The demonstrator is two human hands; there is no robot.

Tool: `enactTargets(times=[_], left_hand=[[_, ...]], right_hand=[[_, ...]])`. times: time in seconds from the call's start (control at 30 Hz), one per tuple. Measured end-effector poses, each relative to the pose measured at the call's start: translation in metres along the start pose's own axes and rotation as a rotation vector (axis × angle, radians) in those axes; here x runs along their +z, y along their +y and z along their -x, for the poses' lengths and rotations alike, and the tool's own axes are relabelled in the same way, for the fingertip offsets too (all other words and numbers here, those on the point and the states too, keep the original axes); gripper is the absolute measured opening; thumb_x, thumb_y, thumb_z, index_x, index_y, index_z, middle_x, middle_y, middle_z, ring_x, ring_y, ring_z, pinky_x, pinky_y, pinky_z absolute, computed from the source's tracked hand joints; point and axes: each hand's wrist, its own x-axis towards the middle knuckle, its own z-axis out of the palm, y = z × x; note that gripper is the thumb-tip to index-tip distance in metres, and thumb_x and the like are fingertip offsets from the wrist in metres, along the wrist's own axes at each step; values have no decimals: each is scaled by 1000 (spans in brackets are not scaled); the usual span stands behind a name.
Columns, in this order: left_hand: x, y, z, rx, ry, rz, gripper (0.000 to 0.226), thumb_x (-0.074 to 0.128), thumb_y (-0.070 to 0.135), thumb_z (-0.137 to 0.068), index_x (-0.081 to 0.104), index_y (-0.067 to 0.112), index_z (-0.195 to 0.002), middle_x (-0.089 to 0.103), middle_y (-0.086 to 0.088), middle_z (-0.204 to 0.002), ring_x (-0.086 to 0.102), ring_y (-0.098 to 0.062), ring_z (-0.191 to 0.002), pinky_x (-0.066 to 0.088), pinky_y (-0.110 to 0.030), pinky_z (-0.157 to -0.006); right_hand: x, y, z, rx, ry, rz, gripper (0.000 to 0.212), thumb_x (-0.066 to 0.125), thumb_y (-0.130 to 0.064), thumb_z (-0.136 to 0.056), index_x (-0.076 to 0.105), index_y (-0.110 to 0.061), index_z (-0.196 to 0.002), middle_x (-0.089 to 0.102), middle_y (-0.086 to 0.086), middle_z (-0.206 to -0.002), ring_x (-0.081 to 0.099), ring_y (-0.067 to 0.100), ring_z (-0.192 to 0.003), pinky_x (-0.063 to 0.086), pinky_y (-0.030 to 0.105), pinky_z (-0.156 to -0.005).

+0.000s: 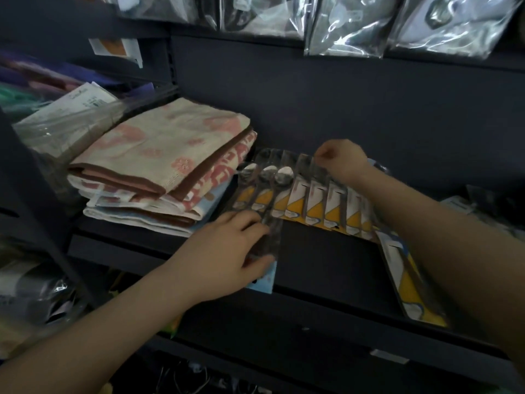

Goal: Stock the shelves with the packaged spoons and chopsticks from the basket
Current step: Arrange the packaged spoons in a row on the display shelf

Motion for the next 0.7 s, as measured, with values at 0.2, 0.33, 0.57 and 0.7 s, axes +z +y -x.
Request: enactTargets(times=[0.2, 0.33, 0.57, 0.7], left_hand=[[-8, 31, -32, 37, 107, 124, 52, 37, 55, -87, 47, 28, -129, 48, 12, -129, 52, -10, -112, 44, -24, -86], [-6, 50, -54, 55, 137, 203, 36, 49, 44, -89, 57, 25, -119, 57, 11, -116, 55, -8, -104, 49, -31, -86], [0, 79, -82, 57, 157, 243, 31, 51, 39, -88, 60, 23, -113, 59, 9, -105, 60, -10, -95, 51, -35, -81], [-2, 95, -102, -17, 211, 384, 28, 48, 37, -89, 59, 24, -111, 61, 7, -107, 58, -8, -92, 53, -36, -80]], right_hand=[[-53, 85, 17, 220, -133, 464, 39, 52, -37, -89, 63, -1, -101, 63, 20, -110, 59, 35, -97, 44, 34, -76], [-59, 104, 28, 259, -290, 457, 38, 65, -37, -83, 61, 0, -83, 59, 22, -92, 50, 26, -80, 35, 30, -69], [-70, 126, 29, 337, -52, 96, 22, 50, -13, -89, 58, 5, -80, 66, 28, -93, 63, 36, -80, 44, 38, -62], [-109, 115, 50, 324, 5, -505, 21, 48, 1, -90, 56, -6, -72, 57, 16, -67, 57, 23, -56, 46, 24, -49]])
